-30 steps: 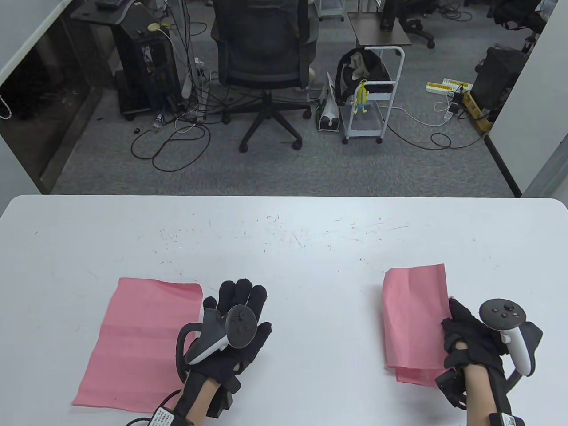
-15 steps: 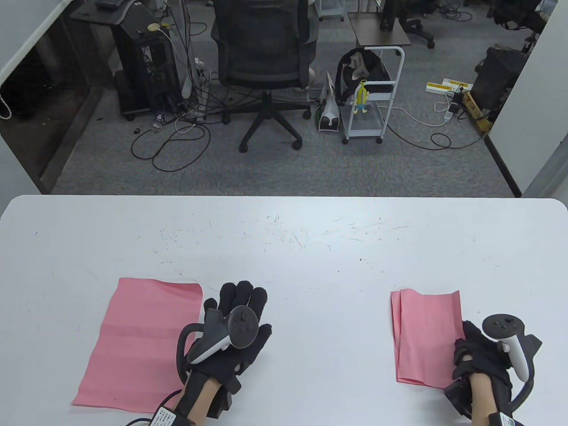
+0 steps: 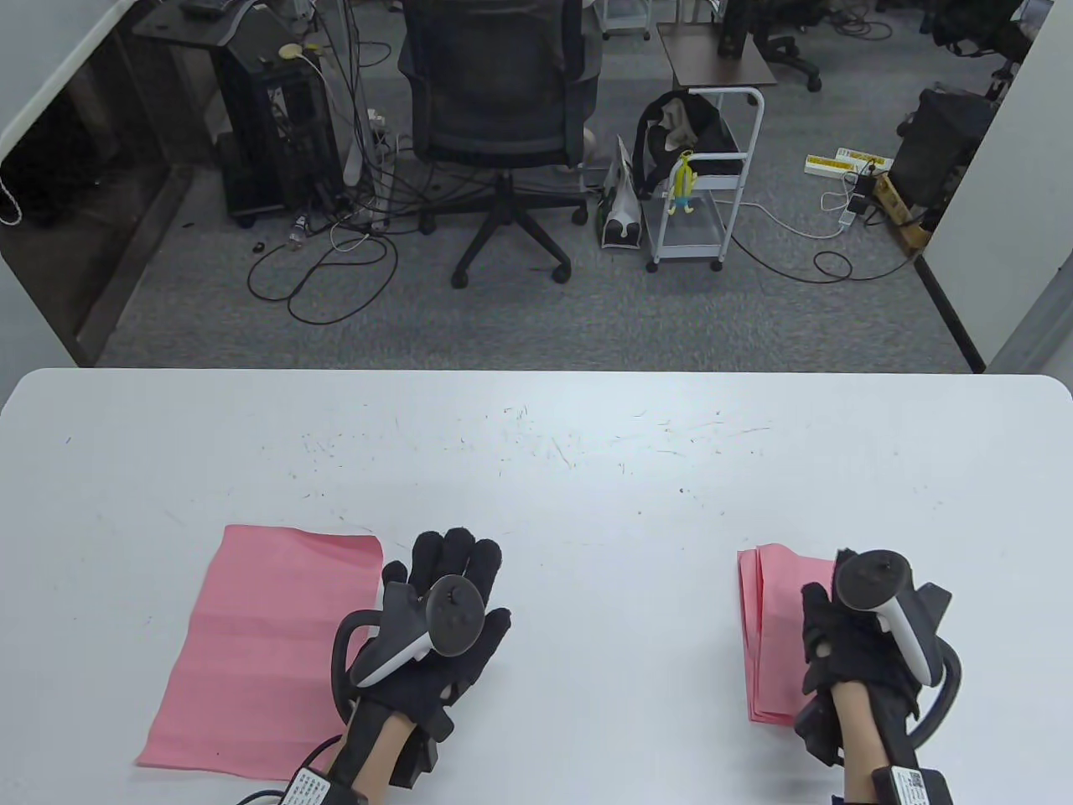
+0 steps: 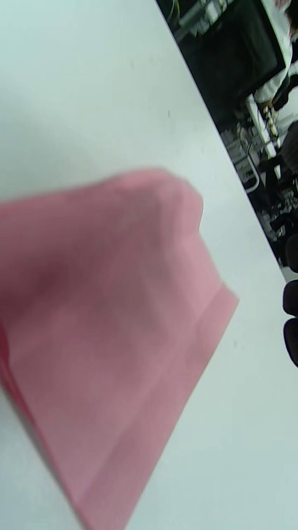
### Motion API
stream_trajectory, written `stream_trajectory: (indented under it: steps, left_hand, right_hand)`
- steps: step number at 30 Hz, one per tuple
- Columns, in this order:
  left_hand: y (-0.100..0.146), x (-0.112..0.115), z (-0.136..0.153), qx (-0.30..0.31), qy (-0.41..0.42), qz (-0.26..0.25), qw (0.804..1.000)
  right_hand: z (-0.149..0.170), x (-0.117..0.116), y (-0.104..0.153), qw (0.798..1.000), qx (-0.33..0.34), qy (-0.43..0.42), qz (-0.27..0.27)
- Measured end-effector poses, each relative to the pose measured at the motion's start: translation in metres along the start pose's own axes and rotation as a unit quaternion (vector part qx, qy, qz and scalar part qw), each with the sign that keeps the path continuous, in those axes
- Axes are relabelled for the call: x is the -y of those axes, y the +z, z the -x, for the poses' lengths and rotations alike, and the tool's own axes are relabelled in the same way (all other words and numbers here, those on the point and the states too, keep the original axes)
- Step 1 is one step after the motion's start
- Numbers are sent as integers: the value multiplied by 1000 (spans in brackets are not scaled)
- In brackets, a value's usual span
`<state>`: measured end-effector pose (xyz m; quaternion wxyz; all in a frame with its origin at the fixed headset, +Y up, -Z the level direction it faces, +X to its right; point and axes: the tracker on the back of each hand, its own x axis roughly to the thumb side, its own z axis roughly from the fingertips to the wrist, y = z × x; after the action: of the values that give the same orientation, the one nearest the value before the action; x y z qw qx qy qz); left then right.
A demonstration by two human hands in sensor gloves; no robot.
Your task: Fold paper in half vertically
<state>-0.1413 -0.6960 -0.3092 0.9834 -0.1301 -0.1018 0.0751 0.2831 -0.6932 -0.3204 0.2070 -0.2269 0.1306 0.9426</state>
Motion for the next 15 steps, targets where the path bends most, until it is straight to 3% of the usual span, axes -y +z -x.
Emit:
stream_trajectory:
  steps: [6, 10, 15]
  left_hand:
    - [2, -3, 5, -5, 7, -17, 1000]
    - [2, -3, 3, -7, 1, -23, 1000]
    - [1, -2, 6, -16, 1, -23, 1000]
  right_hand:
    - [-86, -14, 39, 991, 137, 3, -8]
    - [-126, -37, 57, 986, 158, 55, -2]
    - [-154, -72, 69, 977, 196, 78, -35]
